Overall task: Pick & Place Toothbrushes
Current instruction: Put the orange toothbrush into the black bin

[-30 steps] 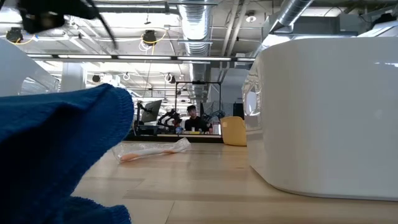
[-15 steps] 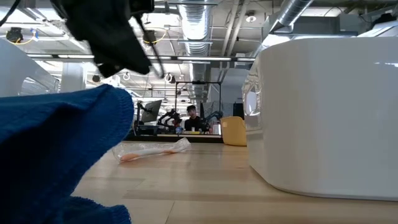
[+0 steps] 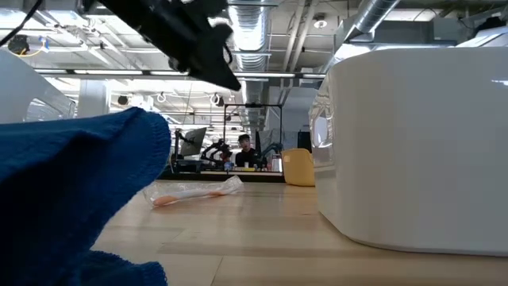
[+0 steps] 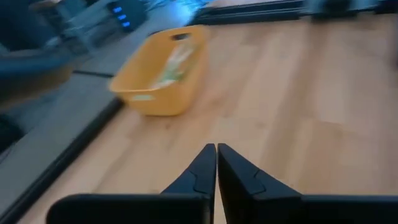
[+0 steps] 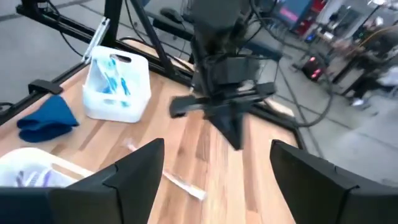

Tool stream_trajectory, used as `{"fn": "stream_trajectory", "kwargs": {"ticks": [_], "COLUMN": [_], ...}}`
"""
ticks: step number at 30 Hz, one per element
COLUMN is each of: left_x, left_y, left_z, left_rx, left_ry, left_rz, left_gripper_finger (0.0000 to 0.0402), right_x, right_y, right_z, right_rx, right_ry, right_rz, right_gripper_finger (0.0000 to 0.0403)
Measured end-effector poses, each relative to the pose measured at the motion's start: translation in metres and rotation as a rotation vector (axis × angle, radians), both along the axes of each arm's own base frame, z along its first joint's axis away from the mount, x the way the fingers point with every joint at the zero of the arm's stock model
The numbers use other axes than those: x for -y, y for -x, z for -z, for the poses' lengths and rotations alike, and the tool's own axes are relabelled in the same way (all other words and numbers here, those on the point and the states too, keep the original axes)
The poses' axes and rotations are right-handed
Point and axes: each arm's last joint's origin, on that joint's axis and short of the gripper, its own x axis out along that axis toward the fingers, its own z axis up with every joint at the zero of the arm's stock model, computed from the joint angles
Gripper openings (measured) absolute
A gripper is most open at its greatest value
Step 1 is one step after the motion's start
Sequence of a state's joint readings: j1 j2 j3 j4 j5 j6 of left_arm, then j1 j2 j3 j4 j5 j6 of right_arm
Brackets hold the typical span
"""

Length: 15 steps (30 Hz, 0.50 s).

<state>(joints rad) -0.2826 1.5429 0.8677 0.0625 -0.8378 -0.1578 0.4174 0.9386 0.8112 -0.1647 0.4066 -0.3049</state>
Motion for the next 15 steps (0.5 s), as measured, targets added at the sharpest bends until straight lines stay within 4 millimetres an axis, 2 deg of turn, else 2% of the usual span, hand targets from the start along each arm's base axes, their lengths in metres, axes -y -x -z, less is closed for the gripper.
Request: {"fn": "stream_trajectory", "kwargs": {"ticks": [5,10,15], "left_x": [-0.04,-0.068,-0.083], "left_y": [-0.003,0.006,0.026], "left_z": [0.01,0.026,0.034], "left_rx": [0.036,0.252,0.454], "left_ry": [0.003,0.1,0.143], "left_rz": [-0.071,0.116,0.25], "left_gripper_finger": [0.0004,0.0004,0.0003], "right_x": [0.033,0.065,0.092], "right_y": [-0.012,-0.023,-0.039], "right_z": [0.016,0.032,0.052], "right_rx": [-0.012,0.018,0.045], "right_ry": [-0.041,-0.069,-0.123], "right_rz": [-0.007,0.047,0.095], "right_gripper_finger": [0.0286,0.0286,0.0286]}}
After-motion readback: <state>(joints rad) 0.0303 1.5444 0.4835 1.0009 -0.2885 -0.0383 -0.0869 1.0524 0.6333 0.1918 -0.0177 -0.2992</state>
